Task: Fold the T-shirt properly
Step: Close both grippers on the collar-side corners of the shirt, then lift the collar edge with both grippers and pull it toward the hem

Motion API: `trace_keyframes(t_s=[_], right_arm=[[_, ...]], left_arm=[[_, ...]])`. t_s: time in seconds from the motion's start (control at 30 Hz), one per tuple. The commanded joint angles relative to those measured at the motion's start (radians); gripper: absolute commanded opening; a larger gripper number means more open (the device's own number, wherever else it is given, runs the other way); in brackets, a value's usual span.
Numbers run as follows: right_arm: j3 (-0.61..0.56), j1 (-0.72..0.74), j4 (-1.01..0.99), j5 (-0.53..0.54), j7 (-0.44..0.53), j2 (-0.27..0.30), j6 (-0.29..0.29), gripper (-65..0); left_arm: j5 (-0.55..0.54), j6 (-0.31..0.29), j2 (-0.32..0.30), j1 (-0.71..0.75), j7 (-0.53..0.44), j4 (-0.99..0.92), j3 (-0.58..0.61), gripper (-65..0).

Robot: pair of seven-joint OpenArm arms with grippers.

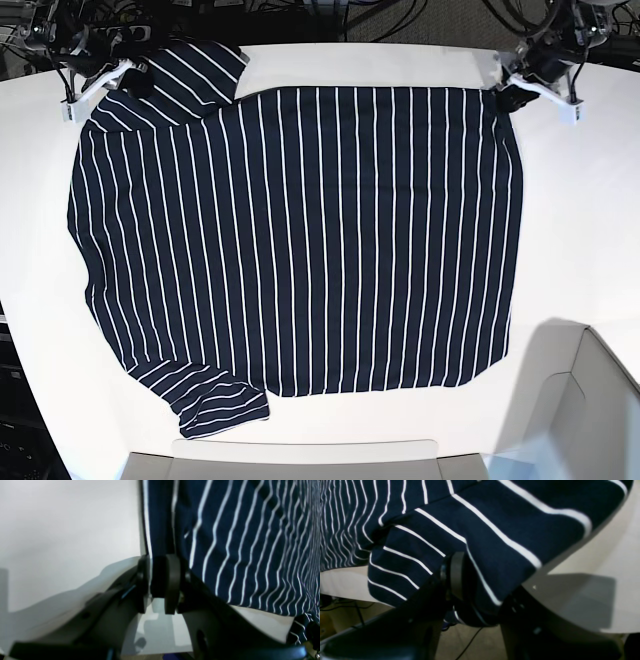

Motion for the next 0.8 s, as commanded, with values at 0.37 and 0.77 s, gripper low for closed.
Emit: trace_keyframes(t_s=[0.37,0.77], right_arm=[[0.006,-0.008,0.027,-0.017,-0.017,0.016,-0.013,-52.2],[0.006,-0.008,0.027,-0.017,-0.017,0.016,-0.013,-52.2]], left_arm=[[0.009,0.004,-0.004,0.008,0.031,0.024,-0.087,-53.5],[0.008,0.006,-0.025,-0.038,0.098,0.041,-0.083,-53.4]])
